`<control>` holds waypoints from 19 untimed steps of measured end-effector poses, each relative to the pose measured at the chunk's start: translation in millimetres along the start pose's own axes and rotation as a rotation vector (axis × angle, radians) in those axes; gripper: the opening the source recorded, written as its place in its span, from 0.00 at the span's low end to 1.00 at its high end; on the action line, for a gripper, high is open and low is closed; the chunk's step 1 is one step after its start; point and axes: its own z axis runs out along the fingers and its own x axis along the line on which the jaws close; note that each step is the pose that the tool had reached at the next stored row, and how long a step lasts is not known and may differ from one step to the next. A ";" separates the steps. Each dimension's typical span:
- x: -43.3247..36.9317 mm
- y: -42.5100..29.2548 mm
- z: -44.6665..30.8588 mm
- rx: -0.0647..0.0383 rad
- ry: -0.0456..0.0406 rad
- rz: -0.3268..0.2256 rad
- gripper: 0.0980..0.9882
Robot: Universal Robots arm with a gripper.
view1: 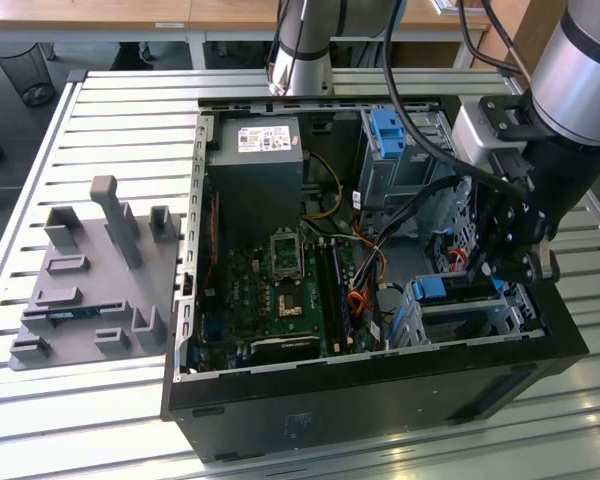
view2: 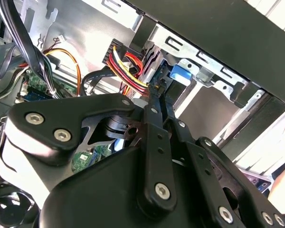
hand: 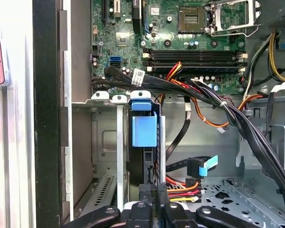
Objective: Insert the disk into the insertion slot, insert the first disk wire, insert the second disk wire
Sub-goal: 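Insert the first disk wire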
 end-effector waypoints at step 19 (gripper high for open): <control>0.0 -0.5 -0.3 0.000 0.0004 0.000 0.15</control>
